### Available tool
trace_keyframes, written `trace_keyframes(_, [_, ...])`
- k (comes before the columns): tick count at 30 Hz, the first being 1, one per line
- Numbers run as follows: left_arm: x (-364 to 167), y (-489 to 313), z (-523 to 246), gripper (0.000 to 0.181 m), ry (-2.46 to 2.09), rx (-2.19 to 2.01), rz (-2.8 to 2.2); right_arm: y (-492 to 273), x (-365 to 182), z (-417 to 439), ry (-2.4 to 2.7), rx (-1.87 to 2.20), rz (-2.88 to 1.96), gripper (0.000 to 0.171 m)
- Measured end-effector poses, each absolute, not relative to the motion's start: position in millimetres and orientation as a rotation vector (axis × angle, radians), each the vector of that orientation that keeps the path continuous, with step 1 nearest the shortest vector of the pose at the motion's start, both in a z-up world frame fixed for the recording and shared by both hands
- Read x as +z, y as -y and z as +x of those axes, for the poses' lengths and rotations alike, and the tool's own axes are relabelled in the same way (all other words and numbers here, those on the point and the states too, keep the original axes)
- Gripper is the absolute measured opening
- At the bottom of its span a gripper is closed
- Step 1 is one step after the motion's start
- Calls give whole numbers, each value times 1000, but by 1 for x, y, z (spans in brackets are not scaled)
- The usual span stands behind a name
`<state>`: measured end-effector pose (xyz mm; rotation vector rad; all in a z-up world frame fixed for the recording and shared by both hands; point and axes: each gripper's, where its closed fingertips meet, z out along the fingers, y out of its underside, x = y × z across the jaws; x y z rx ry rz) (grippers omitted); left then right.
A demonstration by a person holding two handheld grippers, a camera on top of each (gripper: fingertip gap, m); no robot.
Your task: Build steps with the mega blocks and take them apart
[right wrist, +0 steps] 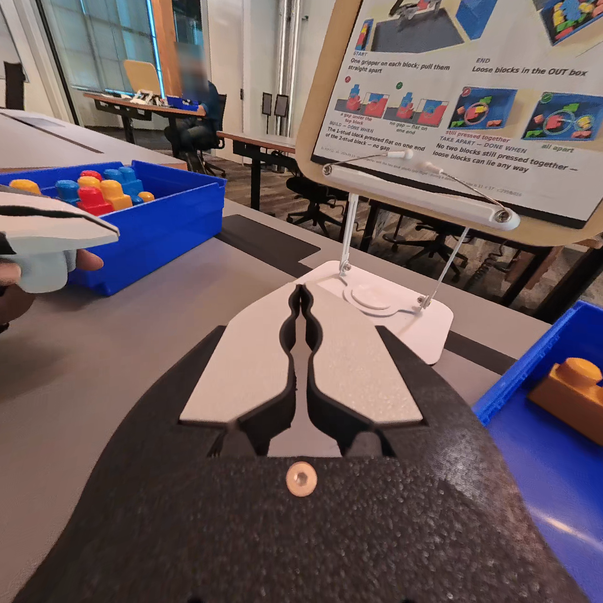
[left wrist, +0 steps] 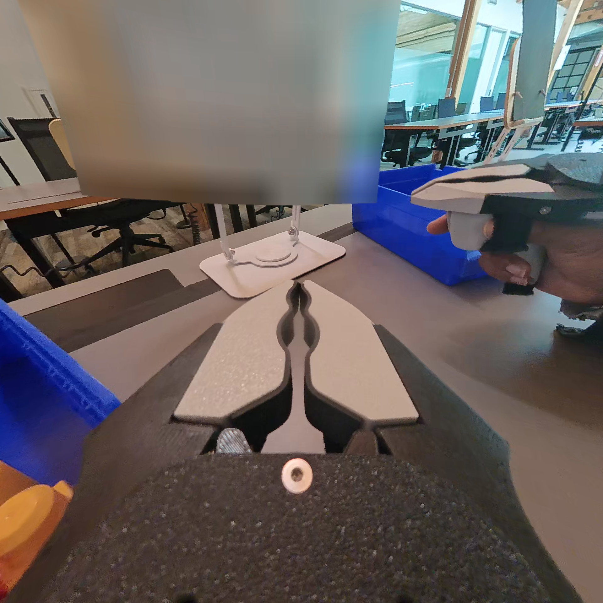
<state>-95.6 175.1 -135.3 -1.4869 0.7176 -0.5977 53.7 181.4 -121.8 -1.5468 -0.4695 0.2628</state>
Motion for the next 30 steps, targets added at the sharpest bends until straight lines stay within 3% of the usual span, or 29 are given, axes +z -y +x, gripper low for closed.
trace_keyframes(6, [-111, -184, -122, 0, -630, -518, -1450, -178, -123, 53, 470, 276, -1548, 0])
trace_keyframes(12, [-74, -210, -220, 17, -342, -309, -1484, -178, -121, 54, 475, 267, -1541, 0])
trace_keyframes(21, [-141, -226, -291, 58, -317, -44, -1921, -178, -120, 55, 484, 263, -1537, 0])
trace_keyframes(30, [-182, -215, -284, 56, -382, -95, -2146, -178, -124, 55, 491, 263, -1550, 0])
